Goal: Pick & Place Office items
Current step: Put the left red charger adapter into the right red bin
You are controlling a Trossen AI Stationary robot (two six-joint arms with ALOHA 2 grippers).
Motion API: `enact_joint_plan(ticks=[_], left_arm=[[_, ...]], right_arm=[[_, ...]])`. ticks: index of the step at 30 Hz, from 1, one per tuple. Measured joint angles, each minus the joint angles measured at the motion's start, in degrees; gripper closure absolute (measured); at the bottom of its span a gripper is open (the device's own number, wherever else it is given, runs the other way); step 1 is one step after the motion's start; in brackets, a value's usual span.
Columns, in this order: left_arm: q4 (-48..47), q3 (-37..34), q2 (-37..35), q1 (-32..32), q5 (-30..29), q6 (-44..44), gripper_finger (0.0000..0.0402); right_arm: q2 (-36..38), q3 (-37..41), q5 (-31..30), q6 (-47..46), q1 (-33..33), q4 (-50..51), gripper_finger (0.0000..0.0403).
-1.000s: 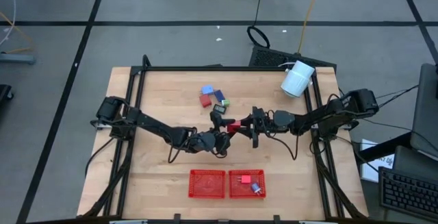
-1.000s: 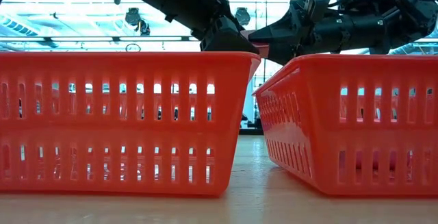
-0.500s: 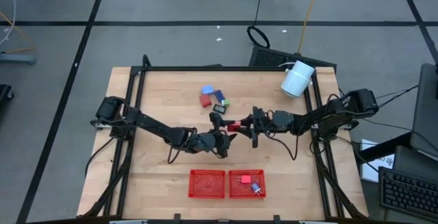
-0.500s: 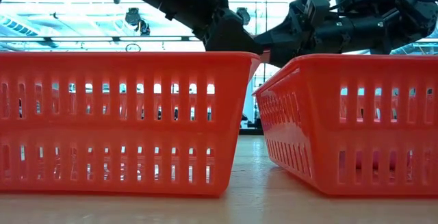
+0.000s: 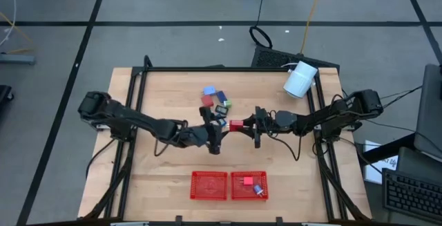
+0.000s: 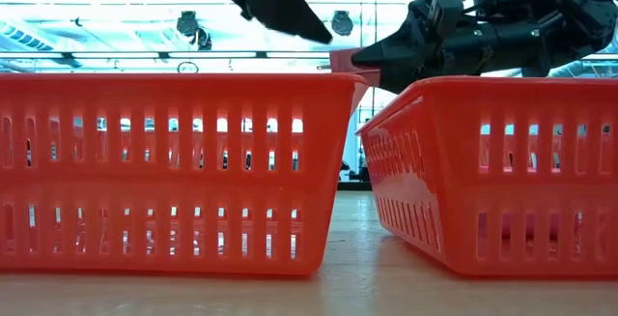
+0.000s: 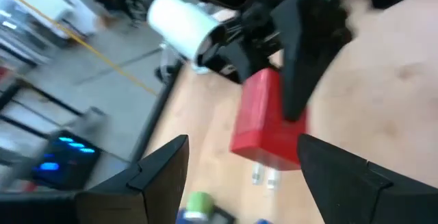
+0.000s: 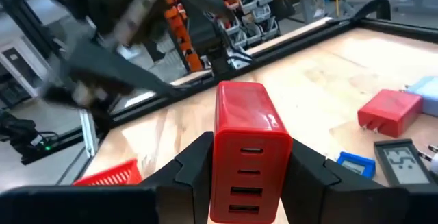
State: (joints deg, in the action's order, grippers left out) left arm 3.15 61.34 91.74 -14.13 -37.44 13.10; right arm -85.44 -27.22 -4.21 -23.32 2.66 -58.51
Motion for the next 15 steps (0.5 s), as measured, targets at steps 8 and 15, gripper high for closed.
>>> enact_joint_plan(ticks=[8, 15], left_arm=[[-12.54, -1.02, -10.31, 1.55, 17.84, -4.69, 0.0130], [-8.62, -9.80, -20.31, 4.64, 30.56, -6.03, 0.0130]], right_arm=[[-0.03, 0.00, 0.04, 0.00, 0.00, 0.13, 0.0282], [1.80, 0.06, 3.05, 0.00, 0.02, 0.50, 0.0282]])
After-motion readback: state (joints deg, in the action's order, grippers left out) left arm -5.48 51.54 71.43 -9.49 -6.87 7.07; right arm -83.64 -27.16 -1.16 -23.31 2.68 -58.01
